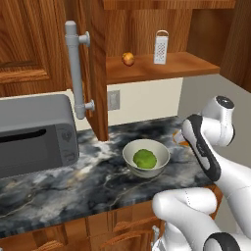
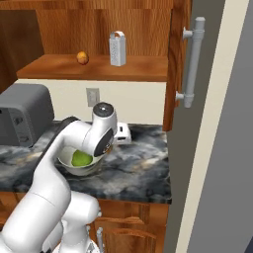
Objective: Pick the cheese from the fridge and the cheese grater from the cabinet and place them next to the salad bowl.
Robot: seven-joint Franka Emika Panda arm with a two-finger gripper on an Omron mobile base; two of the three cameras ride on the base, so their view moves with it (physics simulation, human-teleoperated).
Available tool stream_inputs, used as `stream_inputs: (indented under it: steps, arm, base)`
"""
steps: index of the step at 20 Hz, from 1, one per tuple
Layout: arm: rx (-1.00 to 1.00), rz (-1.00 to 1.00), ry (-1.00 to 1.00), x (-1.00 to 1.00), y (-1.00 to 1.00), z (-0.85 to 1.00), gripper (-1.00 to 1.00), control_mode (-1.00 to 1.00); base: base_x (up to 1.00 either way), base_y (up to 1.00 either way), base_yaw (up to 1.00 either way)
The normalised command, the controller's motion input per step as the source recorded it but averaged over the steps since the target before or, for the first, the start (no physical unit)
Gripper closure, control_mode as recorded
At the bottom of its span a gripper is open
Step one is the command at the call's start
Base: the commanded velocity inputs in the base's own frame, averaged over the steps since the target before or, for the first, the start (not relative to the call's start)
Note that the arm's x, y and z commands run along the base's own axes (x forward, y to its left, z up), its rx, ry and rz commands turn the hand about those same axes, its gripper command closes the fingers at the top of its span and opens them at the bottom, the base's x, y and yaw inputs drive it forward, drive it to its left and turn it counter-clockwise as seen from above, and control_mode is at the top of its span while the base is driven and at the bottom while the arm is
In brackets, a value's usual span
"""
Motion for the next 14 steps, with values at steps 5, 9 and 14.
stream_inputs:
  steps: [5,9,14]
  arm:
    - [0.00,0.12,0.00,0.01,-0.02,-0.22,1.00,-1.00]
    - [0.00,0.12,0.00,0.01,-0.06,-0.26,1.00,-1.00]
    - [0.00,0.03,0.00,0.06,-0.13,-0.23,1.00,-1.00]
  base:
    - [0.00,0.00,0.00]
    - [0.00,0.00,0.00]
    - [0.00,0.00,0.00]
